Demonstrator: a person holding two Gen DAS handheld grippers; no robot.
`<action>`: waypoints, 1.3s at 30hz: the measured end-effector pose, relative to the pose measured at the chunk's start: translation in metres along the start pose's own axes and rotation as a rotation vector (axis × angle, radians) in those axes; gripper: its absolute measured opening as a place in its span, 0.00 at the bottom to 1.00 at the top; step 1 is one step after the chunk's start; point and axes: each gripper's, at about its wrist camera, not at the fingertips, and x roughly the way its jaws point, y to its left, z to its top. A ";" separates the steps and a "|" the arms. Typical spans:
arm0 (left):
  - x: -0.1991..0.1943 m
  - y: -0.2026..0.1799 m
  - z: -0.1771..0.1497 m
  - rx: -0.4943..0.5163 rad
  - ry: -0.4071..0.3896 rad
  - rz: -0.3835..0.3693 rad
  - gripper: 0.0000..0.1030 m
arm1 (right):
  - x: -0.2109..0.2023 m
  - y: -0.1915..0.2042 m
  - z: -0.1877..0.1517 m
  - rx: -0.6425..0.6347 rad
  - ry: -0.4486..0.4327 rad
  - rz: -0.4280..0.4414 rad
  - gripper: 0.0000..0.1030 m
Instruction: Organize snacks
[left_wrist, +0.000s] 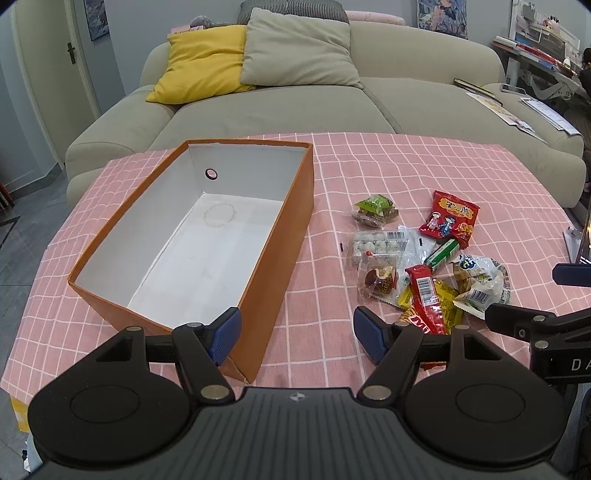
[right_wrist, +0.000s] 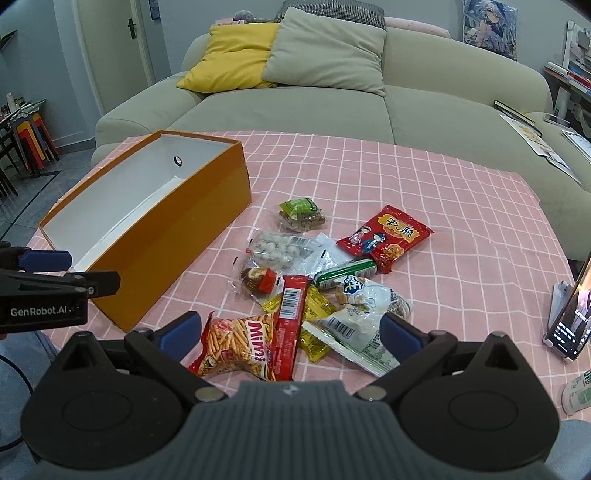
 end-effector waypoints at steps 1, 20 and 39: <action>0.000 0.000 0.000 0.000 0.001 0.000 0.80 | 0.000 0.000 0.000 0.000 0.000 0.000 0.96; 0.001 0.000 -0.001 0.005 0.021 0.002 0.79 | 0.001 0.000 -0.002 -0.002 0.009 -0.011 0.96; 0.001 0.003 -0.003 0.000 0.024 0.001 0.79 | 0.001 0.003 -0.002 -0.008 0.010 -0.011 0.96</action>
